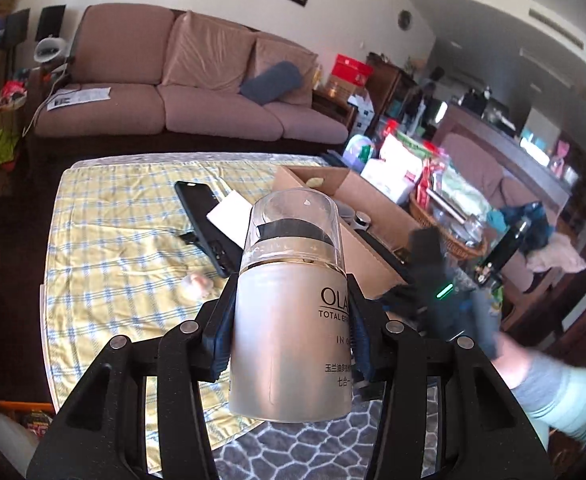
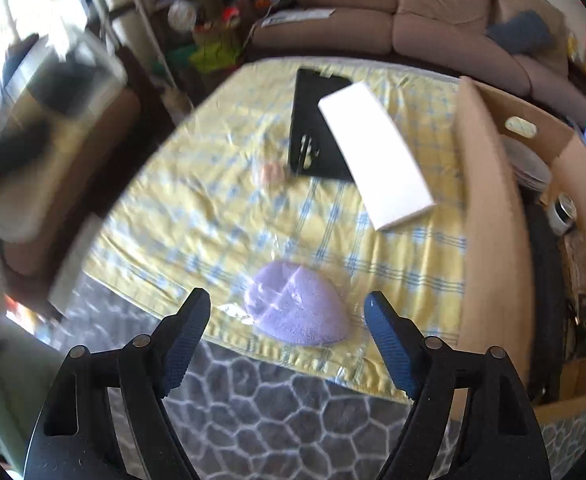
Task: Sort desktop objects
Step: 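Release the cup in the box with the right gripper while the left gripper lifts the Olay jar, then grasp the bagged purple sponge with the right gripper and lift it, then lower the sponge into the box with the right gripper while the left gripper places the Olay jar there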
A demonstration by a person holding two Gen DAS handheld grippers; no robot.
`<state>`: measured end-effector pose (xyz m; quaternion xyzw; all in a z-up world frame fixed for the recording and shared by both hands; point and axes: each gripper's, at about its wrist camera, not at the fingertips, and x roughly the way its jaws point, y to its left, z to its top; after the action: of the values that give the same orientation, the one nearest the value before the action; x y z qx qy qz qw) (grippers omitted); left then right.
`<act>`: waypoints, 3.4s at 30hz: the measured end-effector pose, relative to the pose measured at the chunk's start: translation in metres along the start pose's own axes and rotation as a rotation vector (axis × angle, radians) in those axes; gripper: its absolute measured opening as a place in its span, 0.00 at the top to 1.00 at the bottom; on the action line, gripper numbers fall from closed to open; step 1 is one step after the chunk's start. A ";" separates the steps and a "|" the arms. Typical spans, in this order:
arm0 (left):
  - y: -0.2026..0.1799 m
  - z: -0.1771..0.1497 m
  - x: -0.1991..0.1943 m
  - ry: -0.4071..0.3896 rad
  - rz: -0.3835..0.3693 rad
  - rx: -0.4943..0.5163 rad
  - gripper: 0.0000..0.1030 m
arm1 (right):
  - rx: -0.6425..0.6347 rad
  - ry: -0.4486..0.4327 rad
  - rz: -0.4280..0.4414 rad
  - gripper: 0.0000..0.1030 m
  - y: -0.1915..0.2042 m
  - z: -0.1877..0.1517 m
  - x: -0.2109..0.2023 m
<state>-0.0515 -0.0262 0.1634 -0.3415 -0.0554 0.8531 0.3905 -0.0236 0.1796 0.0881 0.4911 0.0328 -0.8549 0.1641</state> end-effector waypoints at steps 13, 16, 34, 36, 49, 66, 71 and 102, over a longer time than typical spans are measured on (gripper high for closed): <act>0.037 0.004 -0.022 -0.055 0.007 -0.070 0.56 | -0.106 0.124 -0.067 0.43 -0.010 -0.011 0.066; 0.028 0.004 -0.016 -0.044 0.001 -0.060 0.56 | -0.104 0.094 -0.050 0.85 -0.012 -0.006 0.054; 0.015 0.002 -0.008 -0.033 -0.030 -0.091 0.56 | -0.227 0.144 -0.121 0.27 -0.002 -0.009 0.077; 0.017 0.002 -0.007 -0.028 -0.028 -0.095 0.56 | -0.191 0.128 -0.077 0.52 -0.004 -0.008 0.074; -0.027 0.015 0.022 0.011 -0.075 -0.077 0.56 | 0.010 -0.003 0.013 0.73 -0.030 0.007 -0.006; -0.176 0.049 0.194 0.157 -0.230 -0.050 0.56 | 0.322 0.015 -0.299 0.72 -0.229 -0.052 -0.082; -0.203 0.047 0.244 0.224 -0.230 -0.057 0.56 | 0.325 0.054 -0.315 0.65 -0.242 -0.057 -0.065; -0.186 0.046 0.229 0.262 -0.095 -0.093 0.30 | 0.363 -0.138 -0.222 0.22 -0.254 -0.096 -0.139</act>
<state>-0.0697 0.2711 0.1420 -0.4648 -0.0593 0.7783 0.4180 0.0411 0.4750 0.1302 0.4462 -0.0788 -0.8912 -0.0203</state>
